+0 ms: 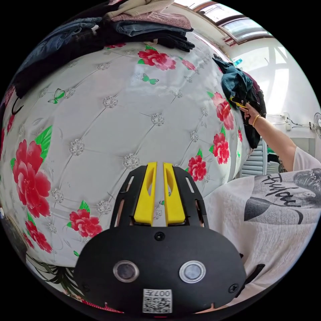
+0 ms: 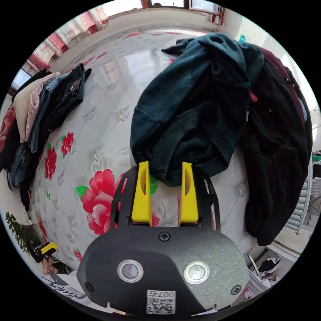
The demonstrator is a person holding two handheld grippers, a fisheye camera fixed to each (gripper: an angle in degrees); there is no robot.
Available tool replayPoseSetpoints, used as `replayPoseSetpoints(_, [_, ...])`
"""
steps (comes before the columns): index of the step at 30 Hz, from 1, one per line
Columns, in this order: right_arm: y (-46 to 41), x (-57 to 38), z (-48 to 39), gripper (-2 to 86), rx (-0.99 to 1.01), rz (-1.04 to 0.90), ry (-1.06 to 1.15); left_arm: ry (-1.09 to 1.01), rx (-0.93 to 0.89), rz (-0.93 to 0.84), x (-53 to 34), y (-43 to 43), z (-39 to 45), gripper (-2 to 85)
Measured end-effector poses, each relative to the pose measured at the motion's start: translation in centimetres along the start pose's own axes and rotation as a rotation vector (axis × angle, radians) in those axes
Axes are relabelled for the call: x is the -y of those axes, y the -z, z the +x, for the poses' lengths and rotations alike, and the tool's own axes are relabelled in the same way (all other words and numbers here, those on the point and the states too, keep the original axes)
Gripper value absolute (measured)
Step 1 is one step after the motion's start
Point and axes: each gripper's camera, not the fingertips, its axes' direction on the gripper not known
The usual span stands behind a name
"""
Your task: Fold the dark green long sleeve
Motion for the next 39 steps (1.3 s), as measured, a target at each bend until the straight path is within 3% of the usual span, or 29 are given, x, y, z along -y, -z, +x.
replayPoseSetpoints(3, [-0.1,0.2,-1.0,3.4,0.026,-0.030,0.067,-0.012,-0.010,-0.007,0.8,-0.9,0.7,3.8])
replayPoseSetpoints(7, [2.2,-3.0,-4.1,1.3,0.295,-0.002,0.229,-0.044,-0.032,0.004,0.9,-1.7,1.2,4.2])
replayPoseSetpoints(11, [5.5,-9.1,-9.7,0.9,0.384,0.008,0.422,-0.116,-0.070,0.055,-0.3,-1.3,1.9,4.8])
replayPoseSetpoints(16, [7.7,-23.7,-21.8,1.6,0.662,-0.212,0.806,-0.222,-0.057,0.140,-3.5,0.7,3.1,5.5])
replayPoseSetpoints(19, [7.8,-31.2,-26.9,2.8,0.781,-0.326,0.883,-0.260,-0.036,0.188,-5.8,1.9,3.4,6.1])
replayPoseSetpoints(23, [10.5,-35.9,-28.2,4.4,0.556,-0.292,1.097,-0.293,-0.021,0.206,-8.4,1.9,3.4,6.8])
replayPoseSetpoints(26, [13.3,-35.2,-24.2,5.1,0.474,-0.197,0.997,-0.345,0.030,0.189,-9.5,0.9,3.8,8.1])
replayPoseSetpoints(31, [15.7,-32.9,-13.0,6.1,0.532,-0.073,0.455,-0.354,0.144,0.086,-9.6,-2.7,4.0,11.5])
replayPoseSetpoints(35, [15.7,-32.9,-10.6,6.7,0.548,-0.085,0.325,-0.293,0.258,-0.014,-10.1,-6.7,2.1,10.7])
replayPoseSetpoints(38, [15.0,-31.9,-11.5,6.0,0.504,-0.152,0.340,-0.240,0.086,0.014,-10.3,-6.9,-0.6,5.1])
replayPoseSetpoints(39, [14.5,-31.5,-11.7,4.9,0.508,-0.203,0.335,-0.209,-0.049,-0.015,-10.0,-6.8,-1.9,4.3])
